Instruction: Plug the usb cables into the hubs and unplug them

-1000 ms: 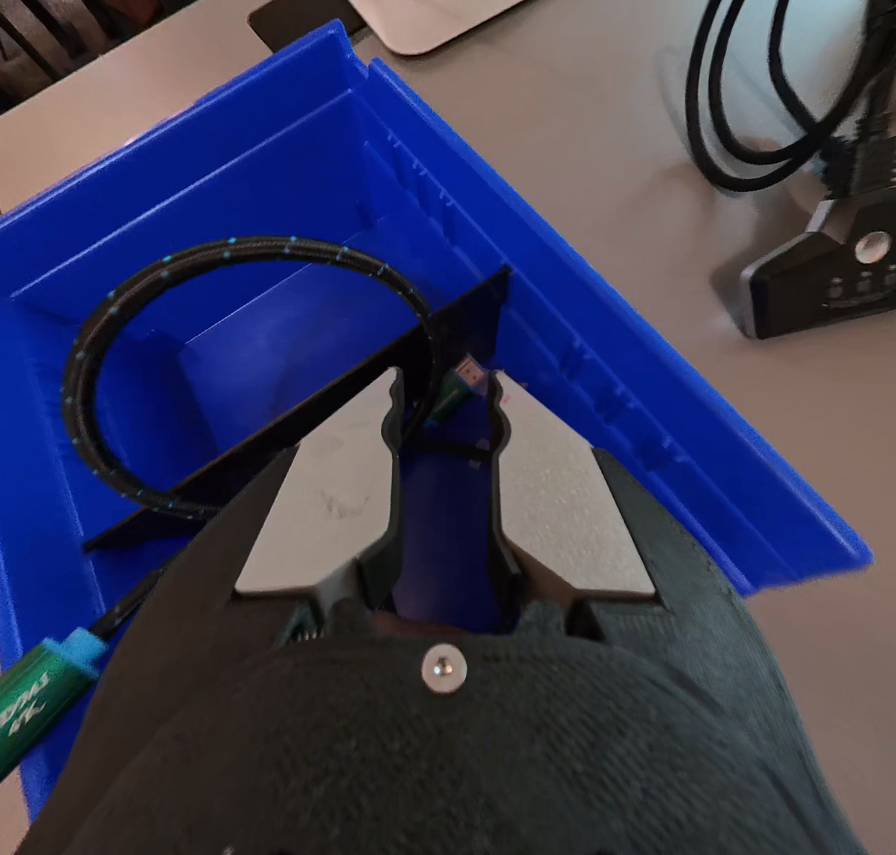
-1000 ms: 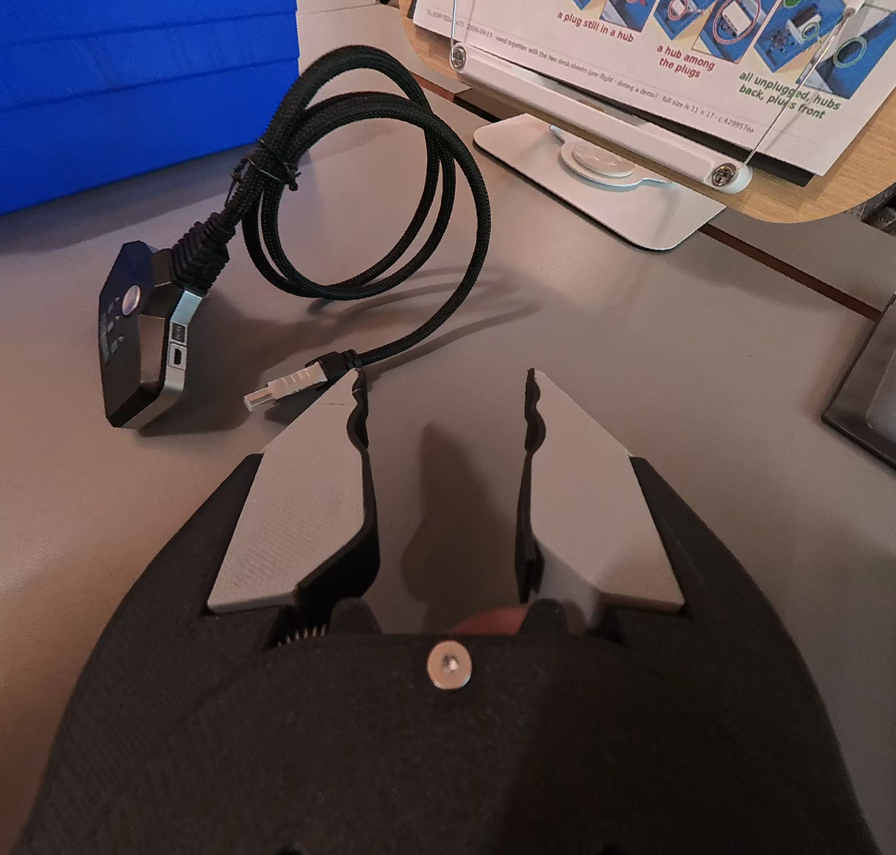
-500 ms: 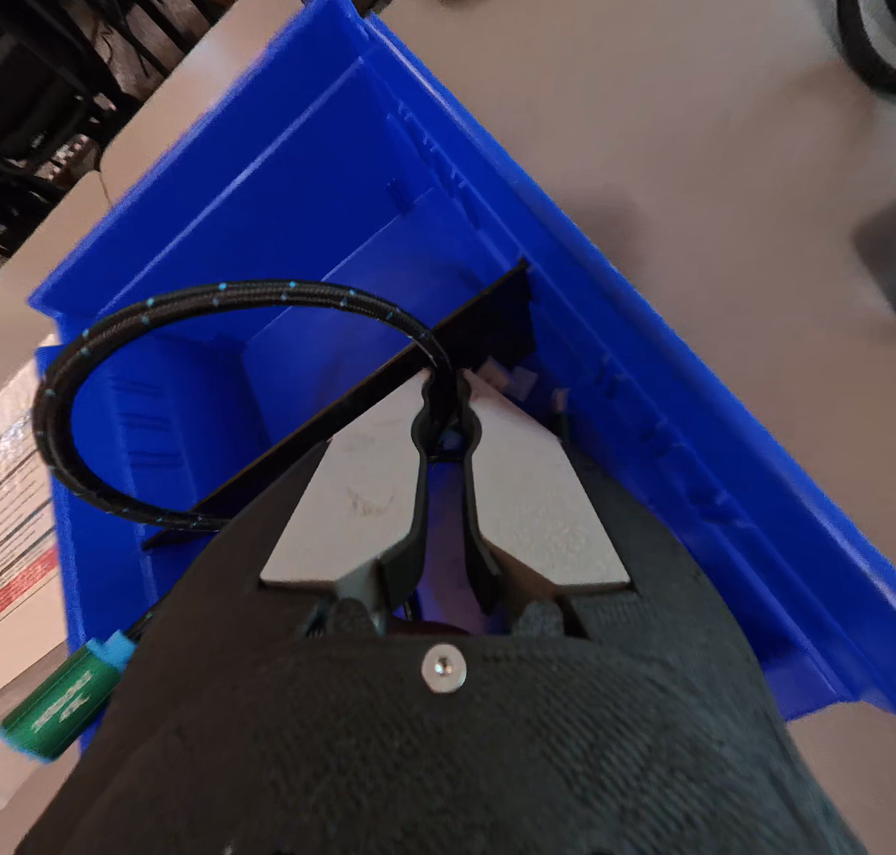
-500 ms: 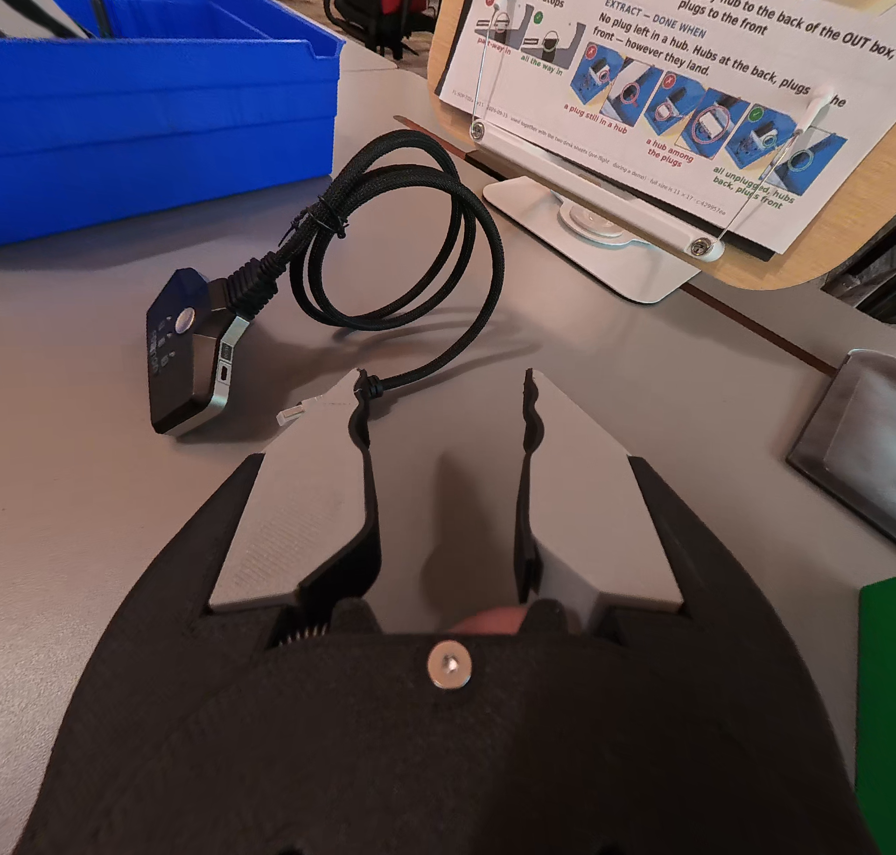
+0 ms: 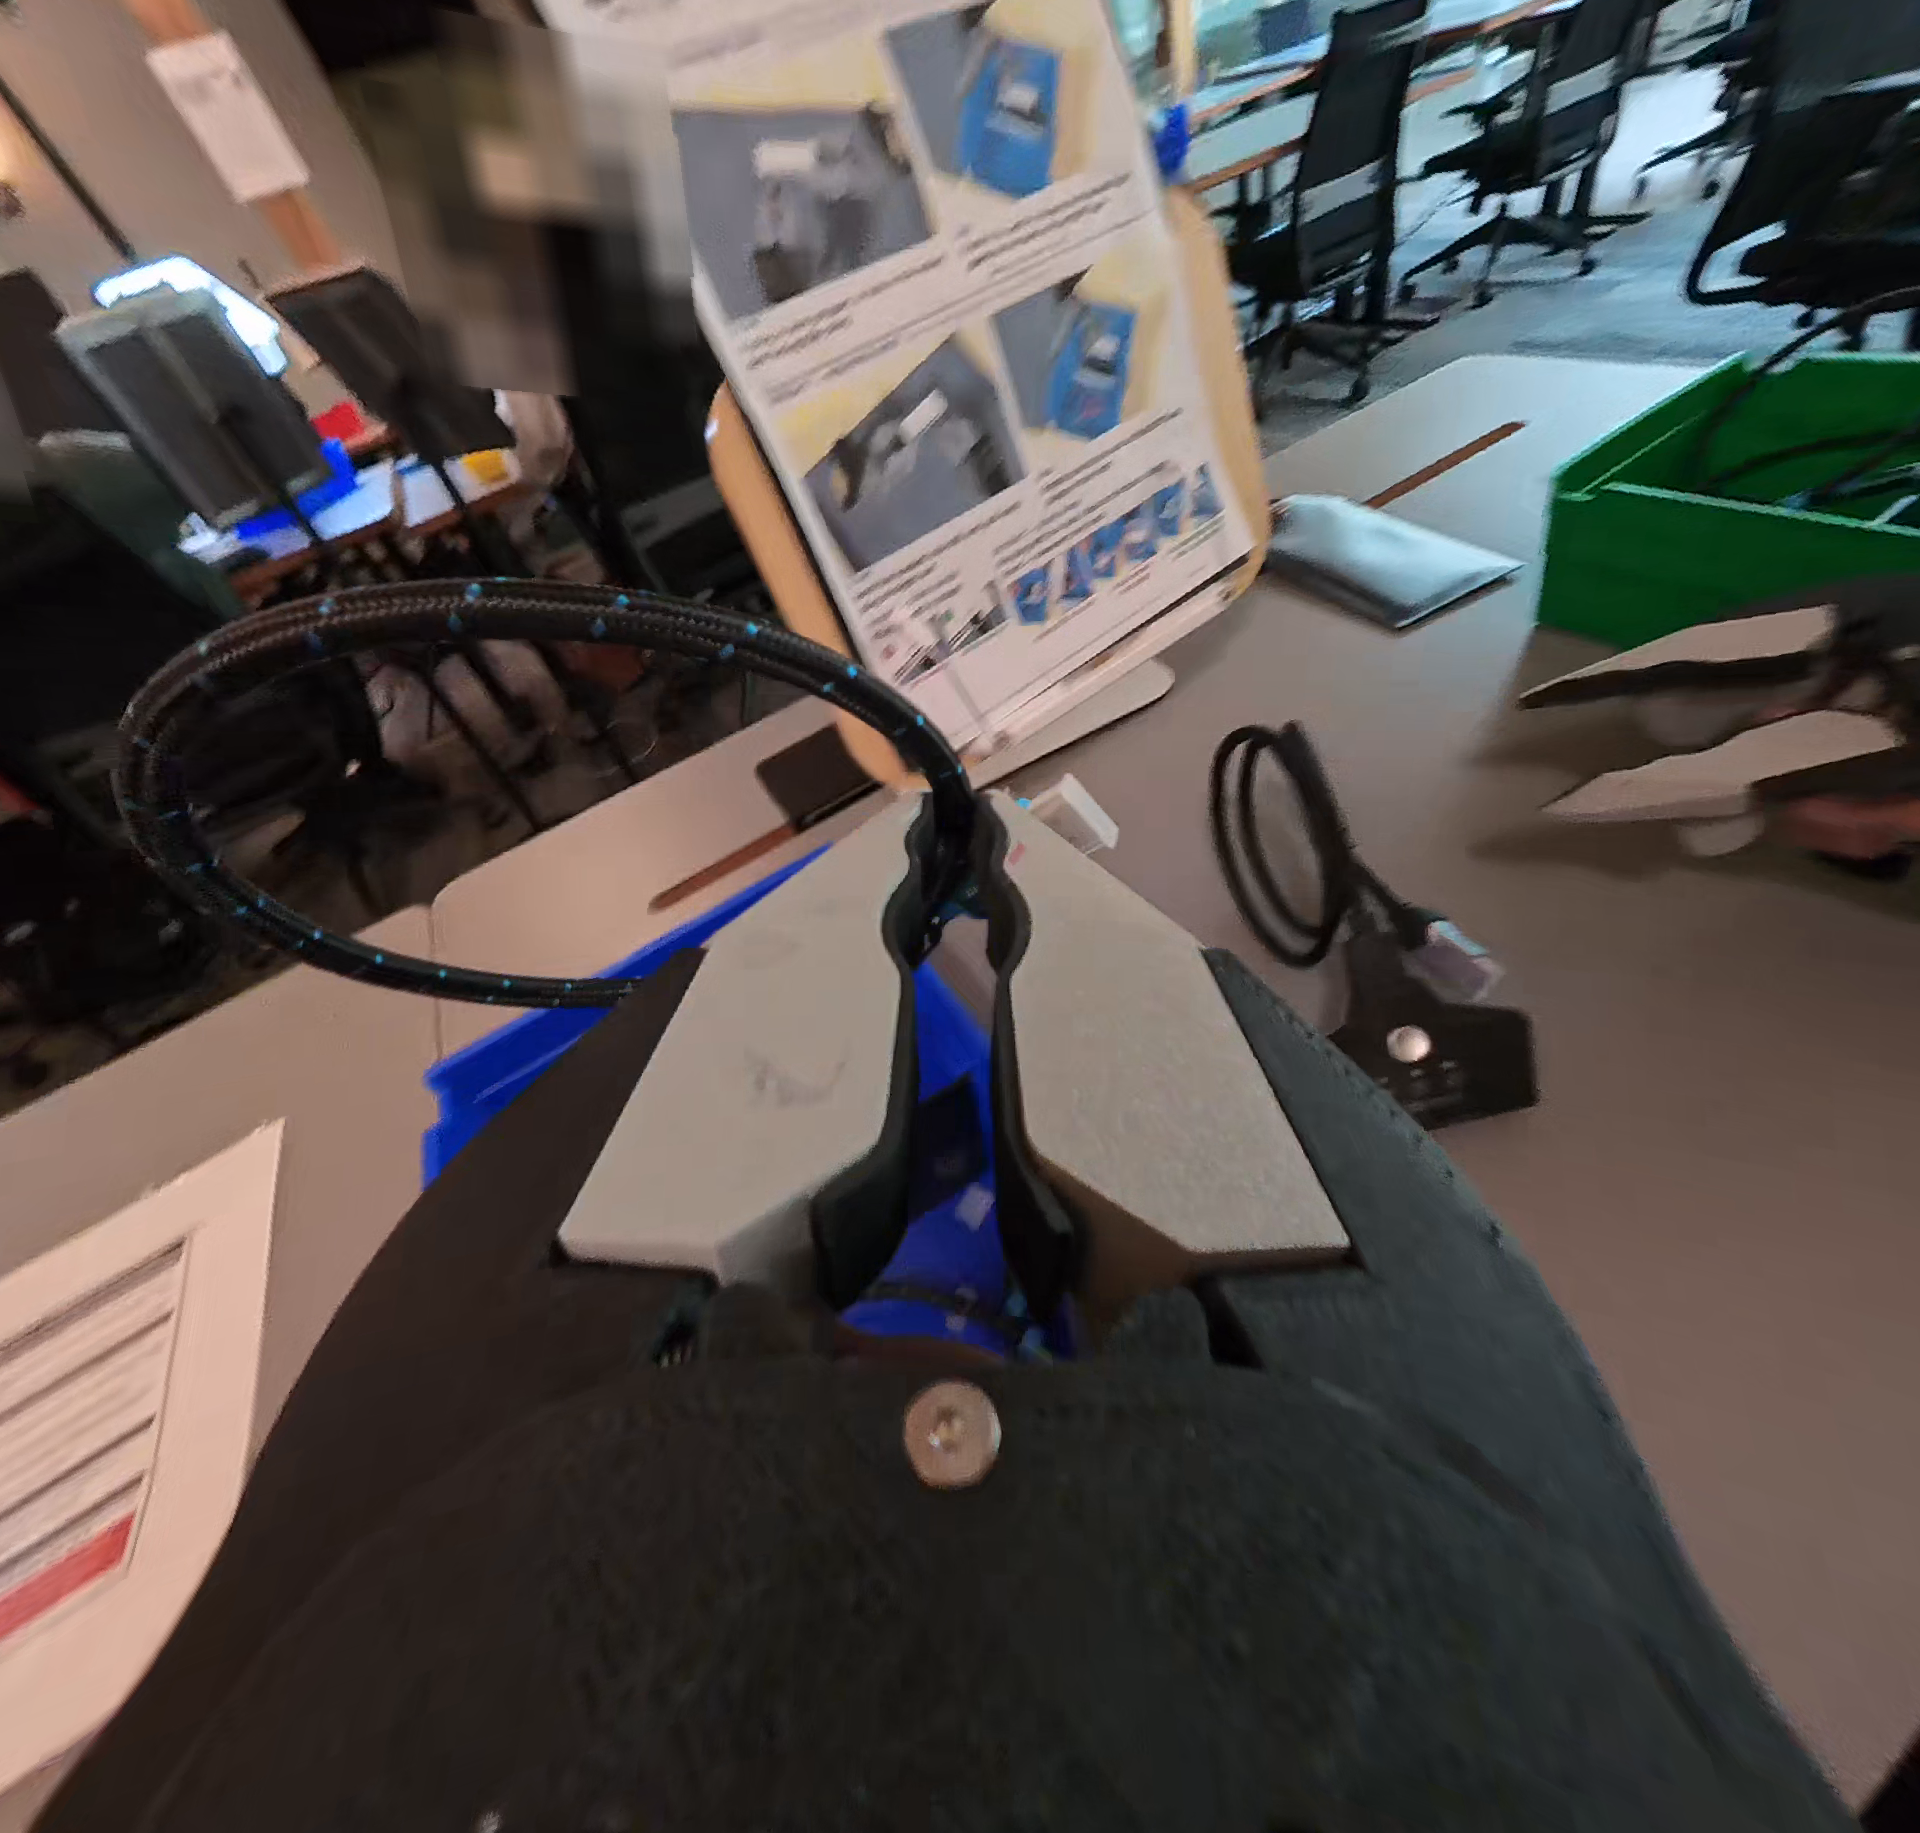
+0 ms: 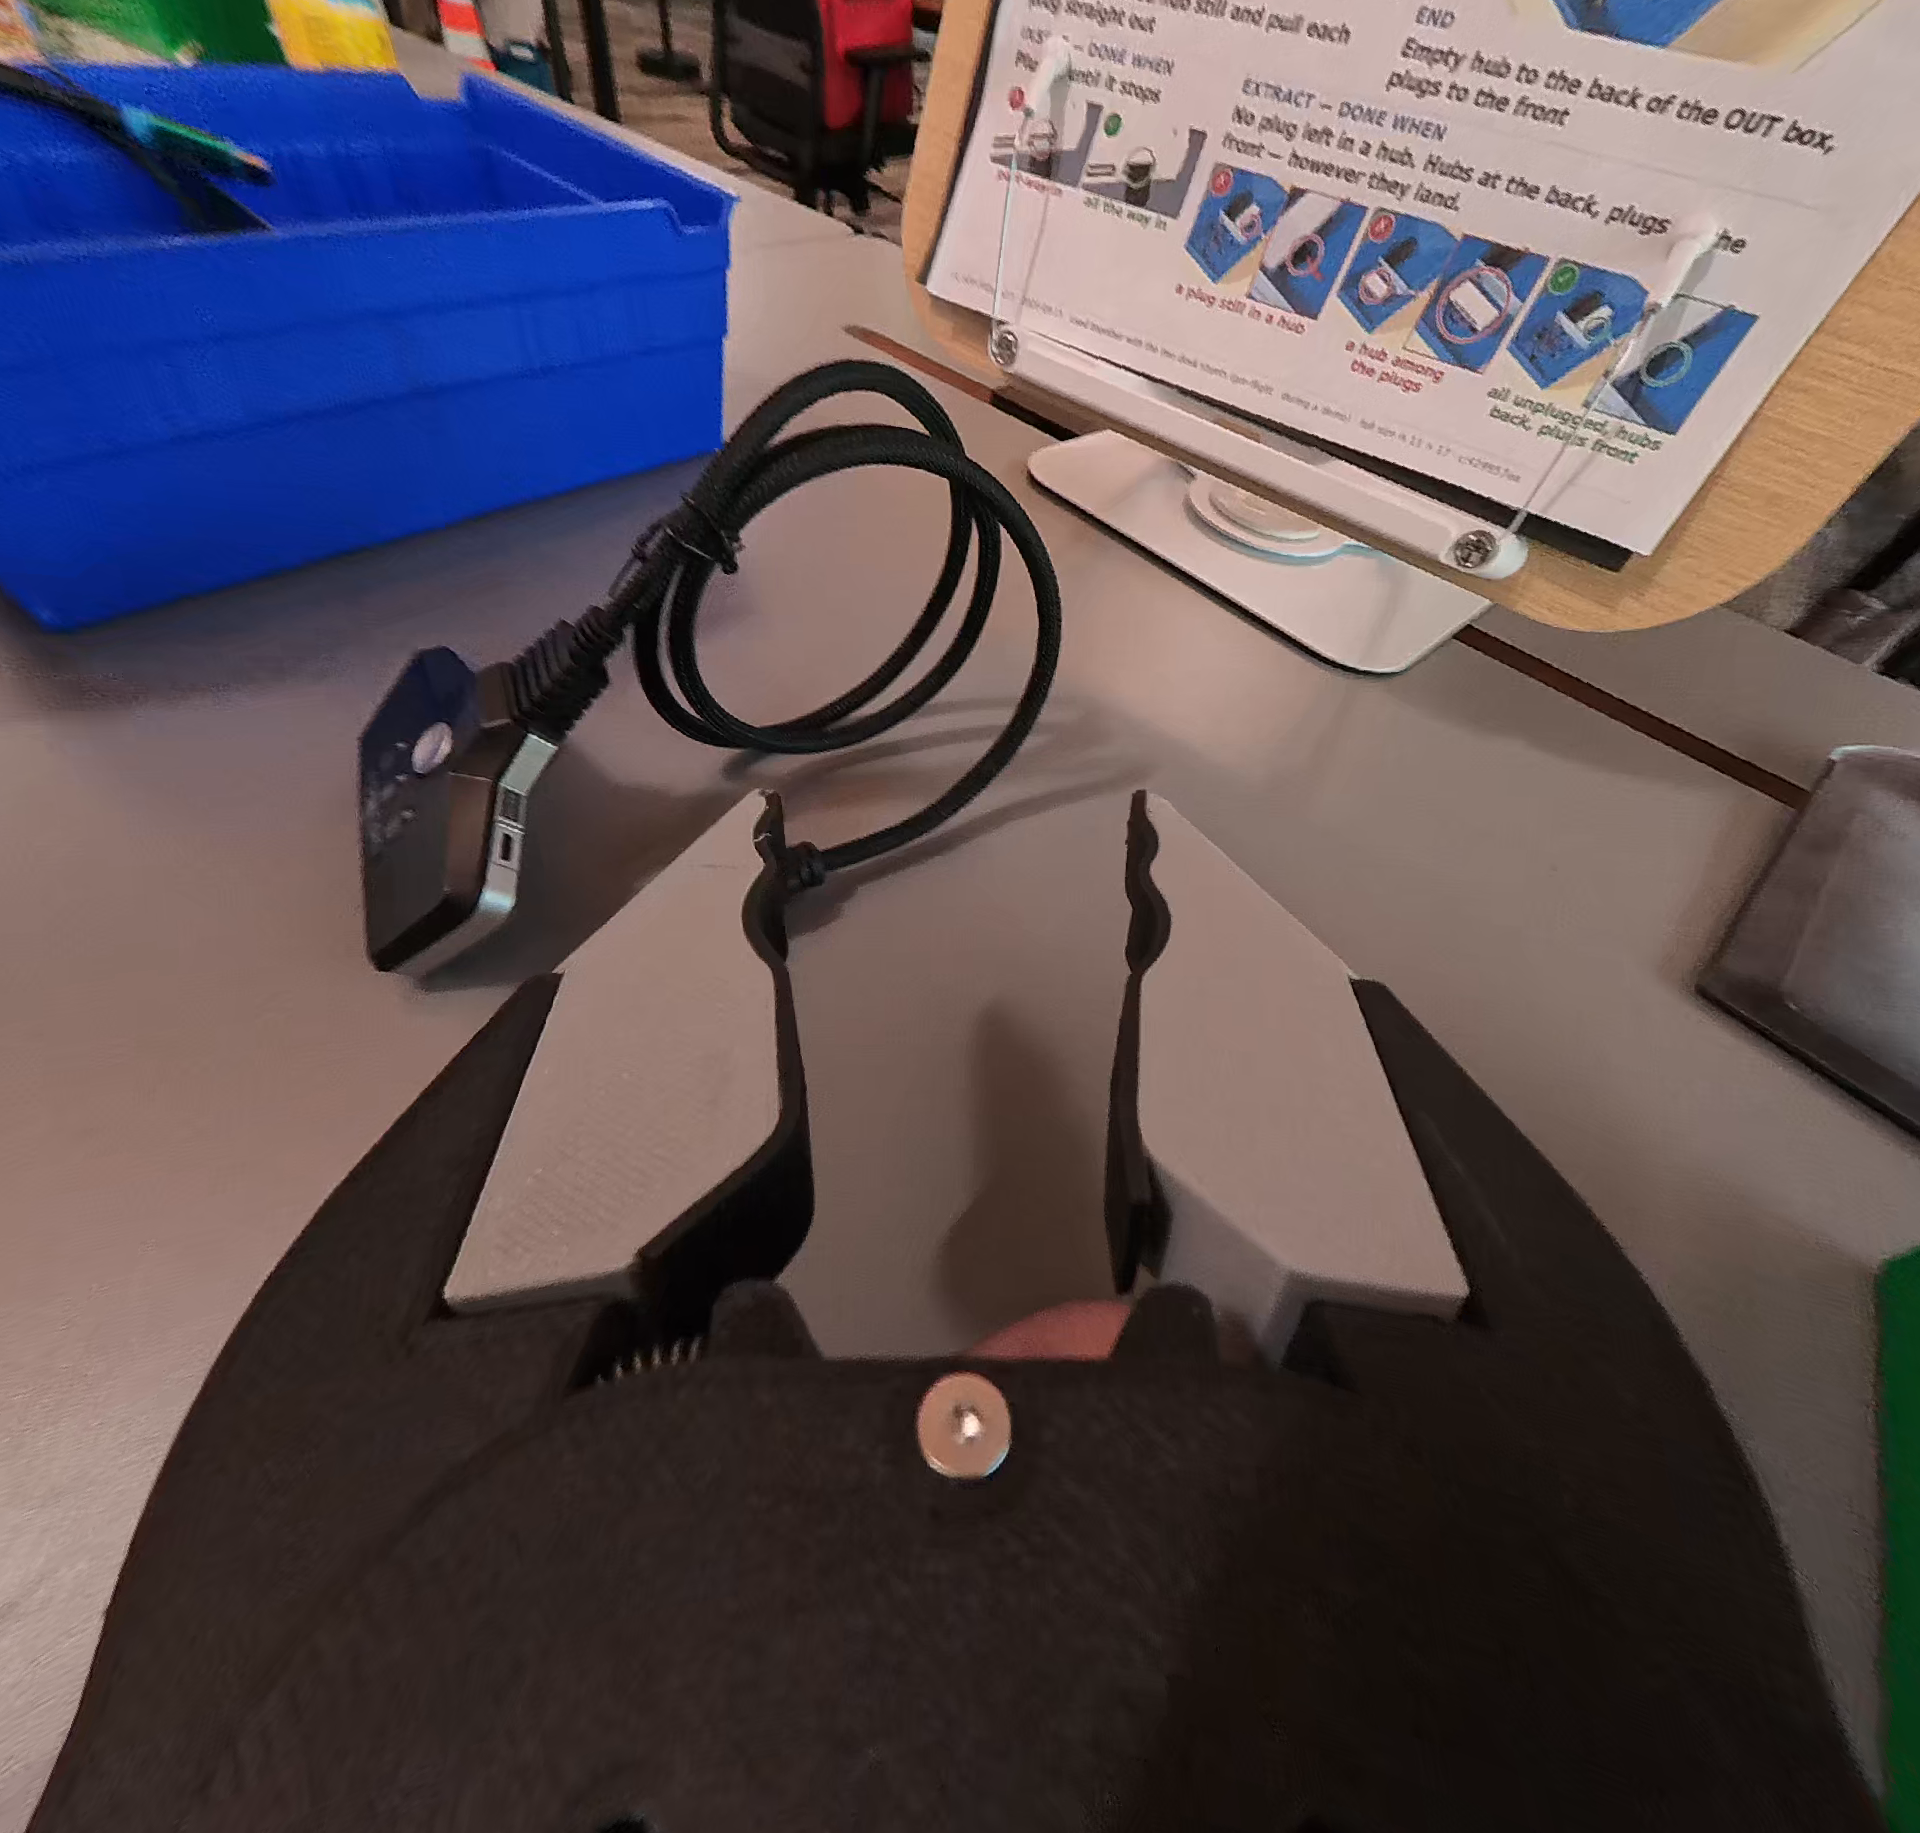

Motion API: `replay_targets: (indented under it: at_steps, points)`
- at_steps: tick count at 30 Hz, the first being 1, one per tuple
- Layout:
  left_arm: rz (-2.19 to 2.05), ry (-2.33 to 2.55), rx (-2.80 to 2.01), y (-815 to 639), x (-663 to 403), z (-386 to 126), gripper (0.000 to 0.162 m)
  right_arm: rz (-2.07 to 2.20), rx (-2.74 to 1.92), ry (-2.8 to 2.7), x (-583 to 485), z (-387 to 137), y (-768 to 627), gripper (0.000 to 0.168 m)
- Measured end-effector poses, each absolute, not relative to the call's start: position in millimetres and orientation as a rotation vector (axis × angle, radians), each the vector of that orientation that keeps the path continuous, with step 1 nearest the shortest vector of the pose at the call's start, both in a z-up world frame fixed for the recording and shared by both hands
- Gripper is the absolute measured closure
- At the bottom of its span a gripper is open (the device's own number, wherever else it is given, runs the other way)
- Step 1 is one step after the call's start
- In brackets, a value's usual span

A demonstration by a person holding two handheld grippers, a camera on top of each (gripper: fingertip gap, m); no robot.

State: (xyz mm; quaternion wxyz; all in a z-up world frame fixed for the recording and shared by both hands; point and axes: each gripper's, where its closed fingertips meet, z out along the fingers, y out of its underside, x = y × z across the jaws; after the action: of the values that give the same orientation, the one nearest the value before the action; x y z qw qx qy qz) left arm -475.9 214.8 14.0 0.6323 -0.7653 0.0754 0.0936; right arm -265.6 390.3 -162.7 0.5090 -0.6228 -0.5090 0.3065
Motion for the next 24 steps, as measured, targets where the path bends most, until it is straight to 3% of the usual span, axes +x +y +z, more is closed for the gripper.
replay_targets:
  at_steps: [6,17,18,21,24]
  points:
    - [0.007,0.332,-1.663,245,-387,25,0.157,0.899,-1.406,-1.253,-272,-149,368,0.1]
    - [-0.362,0.421,-1.701,327,-254,-56,0.158,1.085,-1.241,-1.282,-276,-125,332,0.098]
    - [-0.38,0.423,-1.709,332,-246,-62,0.158,1.092,-1.243,-1.276,-275,-124,333,0.105]
    - [-0.424,0.424,-1.713,342,-233,-68,0.158,0.99,-1.295,-1.245,-272,-129,349,0.153]
    - [-0.481,0.426,-1.7,345,-229,-64,0.158,1.027,-1.301,-1.242,-270,-126,349,0.154]
